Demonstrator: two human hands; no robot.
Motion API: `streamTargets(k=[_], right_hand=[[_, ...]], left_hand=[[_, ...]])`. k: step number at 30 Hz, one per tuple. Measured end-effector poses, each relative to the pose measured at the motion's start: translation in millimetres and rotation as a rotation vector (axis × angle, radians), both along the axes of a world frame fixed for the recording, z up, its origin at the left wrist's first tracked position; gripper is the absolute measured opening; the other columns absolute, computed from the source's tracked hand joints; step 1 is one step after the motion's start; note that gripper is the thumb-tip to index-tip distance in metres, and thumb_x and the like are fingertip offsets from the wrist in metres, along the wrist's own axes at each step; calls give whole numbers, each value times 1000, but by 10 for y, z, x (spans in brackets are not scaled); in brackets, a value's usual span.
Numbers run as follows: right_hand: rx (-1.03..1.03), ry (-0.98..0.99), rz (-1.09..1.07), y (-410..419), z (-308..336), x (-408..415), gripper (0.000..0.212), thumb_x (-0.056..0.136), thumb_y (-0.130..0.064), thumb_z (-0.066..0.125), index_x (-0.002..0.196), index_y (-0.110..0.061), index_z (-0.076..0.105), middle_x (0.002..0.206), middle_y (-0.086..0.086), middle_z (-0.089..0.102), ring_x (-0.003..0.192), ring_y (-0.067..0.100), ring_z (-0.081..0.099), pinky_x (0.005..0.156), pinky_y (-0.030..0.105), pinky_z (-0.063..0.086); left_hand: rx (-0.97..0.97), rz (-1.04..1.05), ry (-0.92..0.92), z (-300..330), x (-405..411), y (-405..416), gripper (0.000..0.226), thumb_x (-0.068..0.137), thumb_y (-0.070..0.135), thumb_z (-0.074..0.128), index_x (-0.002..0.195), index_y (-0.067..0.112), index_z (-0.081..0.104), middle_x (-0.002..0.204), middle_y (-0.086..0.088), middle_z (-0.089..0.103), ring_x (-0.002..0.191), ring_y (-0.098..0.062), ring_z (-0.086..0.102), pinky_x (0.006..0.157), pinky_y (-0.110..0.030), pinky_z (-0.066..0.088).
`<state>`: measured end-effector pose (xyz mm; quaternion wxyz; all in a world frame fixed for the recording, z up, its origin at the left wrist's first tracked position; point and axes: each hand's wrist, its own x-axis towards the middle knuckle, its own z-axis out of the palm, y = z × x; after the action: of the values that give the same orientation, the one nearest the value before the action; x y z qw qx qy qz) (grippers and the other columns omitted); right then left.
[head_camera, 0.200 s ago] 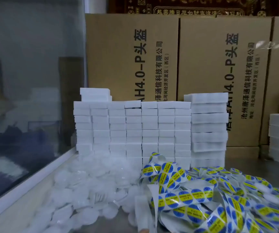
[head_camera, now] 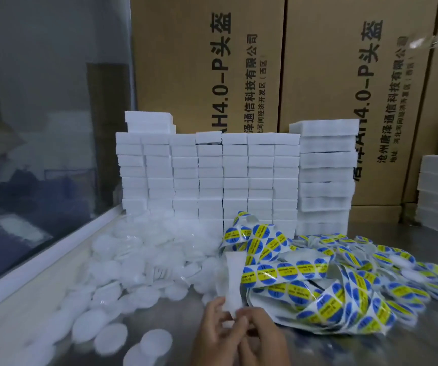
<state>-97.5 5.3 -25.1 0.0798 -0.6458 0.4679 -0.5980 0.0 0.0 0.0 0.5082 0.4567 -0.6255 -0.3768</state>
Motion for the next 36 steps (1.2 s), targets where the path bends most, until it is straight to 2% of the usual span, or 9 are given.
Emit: streamTargets(k=[2,5,9,14,19,23,28,32,36], right_hand=[[-26,-16,48,-53,83,-72,20,81,-15,63,89,-32,66,83,-14,70,76,0,67,68,23,55],[-56,43,155,-91,158,-114,22,83,-11,64,91,-32,66,88,-17,70,83,1,66,73,19,50],[-62,-2,167,-195,199,-107,7,84,-25,59,87,-27,65,81,-13,67,74,6,64,67,25,50],[134,-215,186,-470,439,-136,6,94,-21,62,99,-24,64,88,-11,68,82,7,64,67,17,48],[372,-468,344,-654,600,-147,23,93,-23,65,116,-19,61,81,6,63,65,16,58,60,25,50],[312,-428,284,-626,602,-161,36,87,6,62,111,-20,68,108,0,69,79,3,68,66,23,57],[300,-275,423,-599,531,-264,75,82,13,59,143,-28,46,141,-14,52,125,11,57,98,37,53],[278,-185,552,-574,404,-283,86,78,19,58,145,-31,41,132,-35,53,122,-3,56,90,19,52],[263,-28,522,-587,303,-322,81,78,6,70,145,-30,43,142,-10,53,106,2,60,85,25,52]], left_hand=[[98,114,301,-16,-15,-15,30,74,7,79,100,17,65,81,1,76,73,-13,73,67,-27,54],[167,208,425,139,-79,-183,12,84,7,72,93,14,69,80,-2,76,74,-15,71,66,-29,53],[140,247,390,169,20,-339,13,87,13,67,87,0,66,81,-16,69,78,-21,63,72,-37,49],[214,130,374,148,112,-460,22,87,-2,58,87,12,75,83,-11,76,75,-21,72,64,-29,56],[89,1,81,84,63,-389,13,71,6,56,76,-3,64,67,-13,60,66,-21,55,63,-36,43],[118,-120,181,50,56,-353,29,69,12,56,87,-11,58,74,-16,58,69,-23,55,61,-33,44],[276,-91,478,135,67,-422,21,88,28,56,86,8,63,68,-5,64,56,-16,62,50,-25,50],[266,-59,462,112,48,-485,15,93,27,59,87,19,70,82,-10,67,71,-22,67,60,-32,54],[178,22,442,106,65,-529,19,94,6,58,107,13,69,103,-10,75,99,-29,70,87,-42,56]])
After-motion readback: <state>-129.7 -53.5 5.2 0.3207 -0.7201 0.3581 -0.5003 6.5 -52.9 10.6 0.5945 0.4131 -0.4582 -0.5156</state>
